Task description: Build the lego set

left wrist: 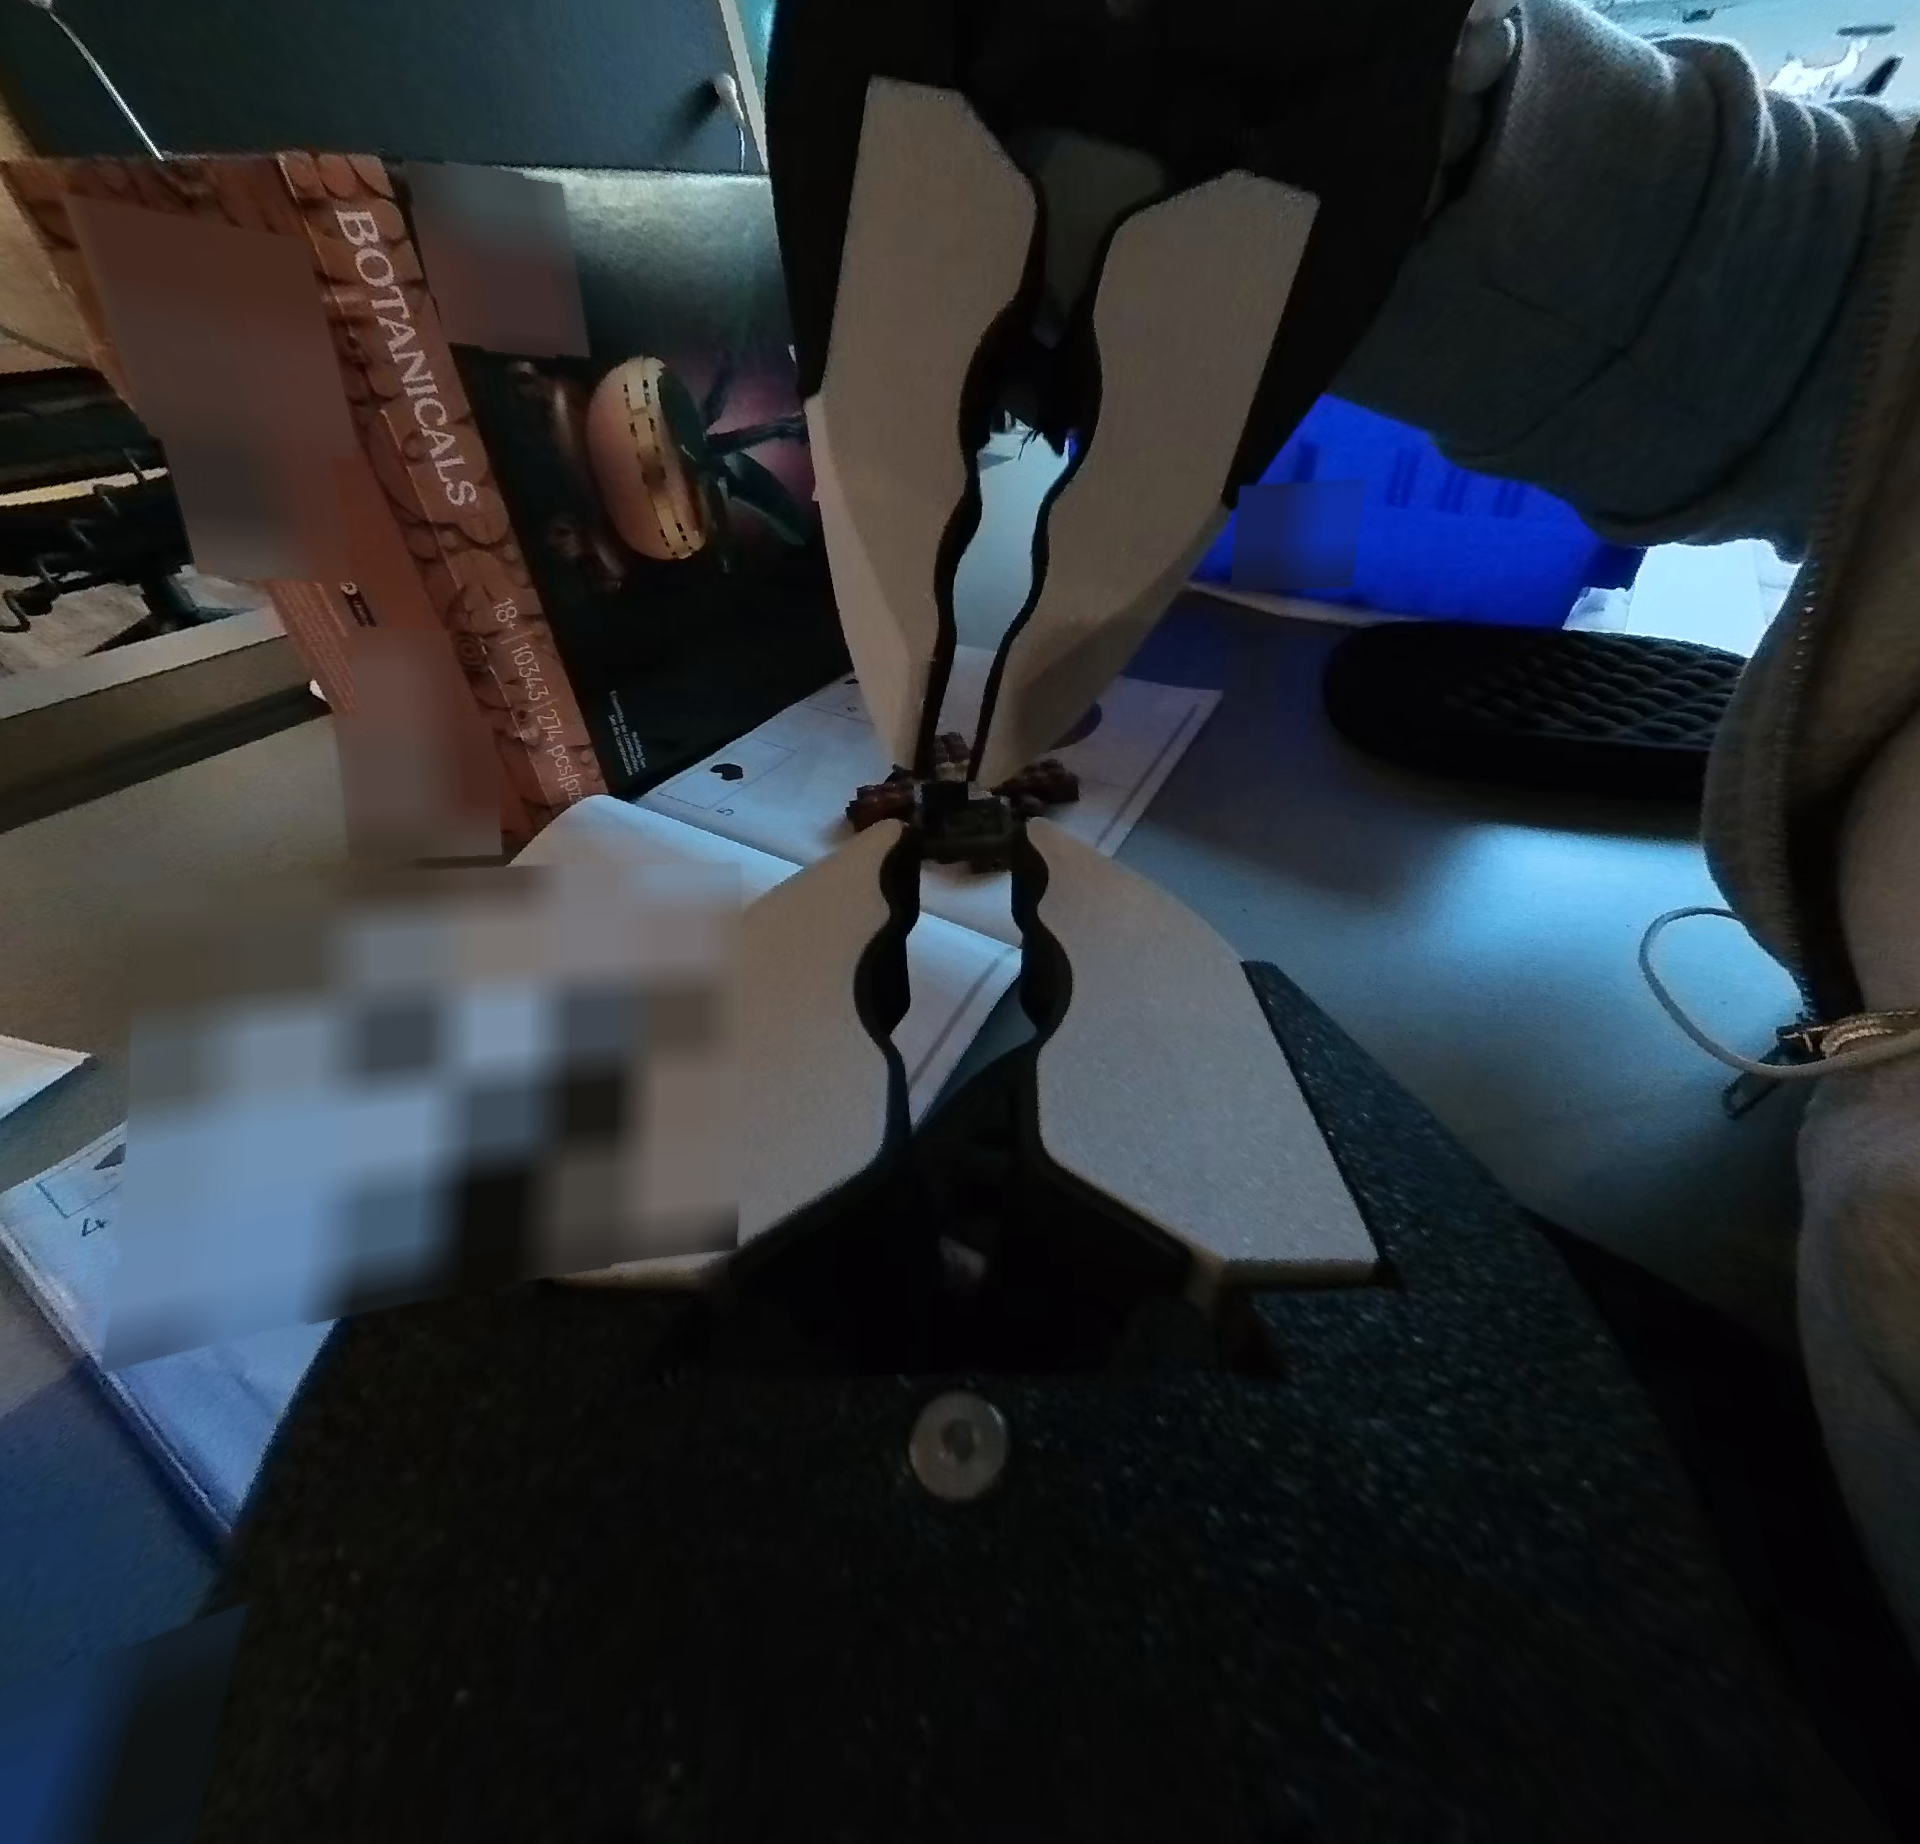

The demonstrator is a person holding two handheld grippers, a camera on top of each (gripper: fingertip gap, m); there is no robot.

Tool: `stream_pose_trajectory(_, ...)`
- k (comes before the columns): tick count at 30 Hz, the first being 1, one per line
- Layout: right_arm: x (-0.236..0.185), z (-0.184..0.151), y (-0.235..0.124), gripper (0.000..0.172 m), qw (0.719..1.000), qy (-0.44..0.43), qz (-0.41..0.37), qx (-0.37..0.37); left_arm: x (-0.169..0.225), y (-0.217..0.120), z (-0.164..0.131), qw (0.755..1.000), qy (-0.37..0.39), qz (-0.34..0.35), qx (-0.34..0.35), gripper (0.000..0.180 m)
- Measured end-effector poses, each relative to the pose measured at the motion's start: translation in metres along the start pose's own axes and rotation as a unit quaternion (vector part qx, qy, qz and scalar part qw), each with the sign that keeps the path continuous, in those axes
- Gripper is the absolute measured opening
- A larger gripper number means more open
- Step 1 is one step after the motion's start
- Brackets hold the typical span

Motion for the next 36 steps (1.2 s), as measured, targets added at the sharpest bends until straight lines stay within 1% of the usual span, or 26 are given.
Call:
stream_pose_trajectory(15, 0.002, 0.003, -0.001, 0.006, 1.000, 0.003, -0.005, 0.014, -0.002, -0.001, 0.001, 1.000, 0.002, 0.009, 0.010, 0.016)
stream_pose_trajectory(19, 0.002, 0.003, -0.003, 0.006, 0.999, 0.015, -0.002, 0.031, -0.002, -0.001, 0.001, 1.000, 0.001, 0.012, 0.013, 0.016)
stream_pose_trajectory(22, 0.004, 0.006, -0.010, 0.008, 0.996, 0.055, 0.006, 0.075, -0.003, -0.002, 0.001, 1.000, 0.000, 0.014, 0.015, 0.016)
stream_pose_trajectory(24, 0.012, 0.005, -0.019, 0.013, 0.985, 0.125, 0.001, 0.119, -0.003, -0.002, 0.001, 1.000, -0.001, 0.015, 0.015, 0.016)
stream_pose_trajectory(25, 0.017, 0.002, -0.023, 0.017, 0.975, 0.173, -0.001, 0.141, -0.003, -0.002, 0.001, 1.000, -0.001, 0.016, 0.015, 0.016)
stream_pose_trajectory(26, 0.021, -0.003, -0.027, 0.026, 0.960, 0.225, 0.002, 0.165, -0.003, -0.002, 0.002, 1.000, -0.001, 0.016, 0.015, 0.016)
stream_pose_trajectory(27, 0.025, -0.009, -0.029, 0.033, 0.941, 0.278, 0.008, 0.191, -0.003, -0.002, 0.001, 1.000, -0.001, 0.016, 0.015, 0.016)
stream_pose_trajectory(29, 0.029, -0.023, -0.032, 0.040, 0.895, 0.376, 0.031, 0.239, -0.003, -0.002, 0.002, 1.000, -0.001, 0.016, 0.015, 0.016)
stream_pose_trajectory(31, 0.029, -0.036, -0.032, 0.042, 0.841, 0.452, 0.071, 0.288, -0.003, -0.002, 0.002, 1.000, 0.000, 0.016, 0.016, 0.016)
stream_pose_trajectory(33, 0.025, -0.048, -0.028, 0.043, 0.790, 0.510, 0.121, 0.318, -0.003, -0.002, 0.002, 1.000, 0.000, 0.016, 0.016, 0.016)
stream_pose_trajectory(34, 0.022, -0.053, -0.026, 0.044, 0.770, 0.527, 0.144, 0.329, -0.003, -0.002, 0.002, 1.000, 0.000, 0.015, 0.015, 0.016)
stream_pose_trajectory(36, 0.016, -0.061, -0.020, 0.043, 0.746, 0.547, 0.176, 0.336, -0.003, -0.002, 0.003, 1.000, 0.002, 0.015, 0.015, 0.016)
Point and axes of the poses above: each gripper's, where its closed fingertips meet, y out along the fingers, z out of its top, x = y × z across the jaws, the point moved 6 cm from there along -y, back along the fingers, and after that the axes turned 11 degrees about y, right-handed, at the moved point
